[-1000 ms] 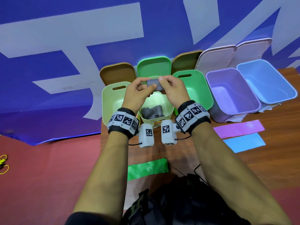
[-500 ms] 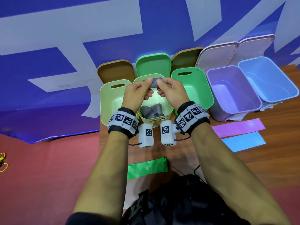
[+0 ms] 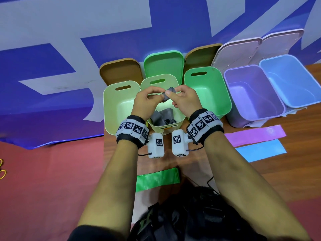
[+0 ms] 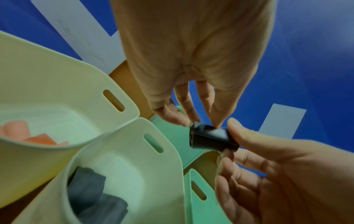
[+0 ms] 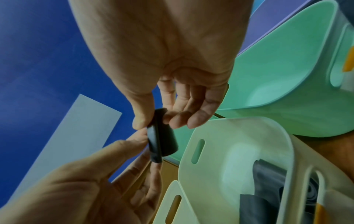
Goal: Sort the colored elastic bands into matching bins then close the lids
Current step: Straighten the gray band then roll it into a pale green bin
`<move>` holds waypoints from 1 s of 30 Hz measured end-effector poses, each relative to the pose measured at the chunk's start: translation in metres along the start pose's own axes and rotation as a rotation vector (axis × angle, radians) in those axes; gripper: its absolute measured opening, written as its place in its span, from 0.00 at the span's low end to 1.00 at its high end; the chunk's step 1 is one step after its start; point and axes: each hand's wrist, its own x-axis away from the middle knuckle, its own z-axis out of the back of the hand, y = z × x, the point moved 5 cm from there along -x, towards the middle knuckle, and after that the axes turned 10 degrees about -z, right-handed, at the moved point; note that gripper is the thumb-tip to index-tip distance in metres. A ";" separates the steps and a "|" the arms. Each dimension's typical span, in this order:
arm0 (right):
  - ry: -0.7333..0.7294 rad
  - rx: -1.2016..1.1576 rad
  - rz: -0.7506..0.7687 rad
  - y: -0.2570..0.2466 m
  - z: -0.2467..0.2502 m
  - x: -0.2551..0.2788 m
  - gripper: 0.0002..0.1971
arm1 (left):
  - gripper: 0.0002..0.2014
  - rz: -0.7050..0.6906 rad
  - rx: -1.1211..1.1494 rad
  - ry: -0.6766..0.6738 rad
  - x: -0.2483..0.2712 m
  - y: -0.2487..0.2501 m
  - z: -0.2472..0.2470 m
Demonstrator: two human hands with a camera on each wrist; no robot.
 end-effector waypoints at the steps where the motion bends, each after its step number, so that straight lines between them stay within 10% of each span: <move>1: -0.007 0.004 -0.023 0.003 -0.001 -0.002 0.10 | 0.07 0.016 -0.013 -0.005 -0.001 -0.005 -0.001; 30: -0.121 0.233 -0.259 0.048 -0.018 -0.036 0.06 | 0.10 0.316 -0.132 -0.123 -0.005 -0.076 -0.017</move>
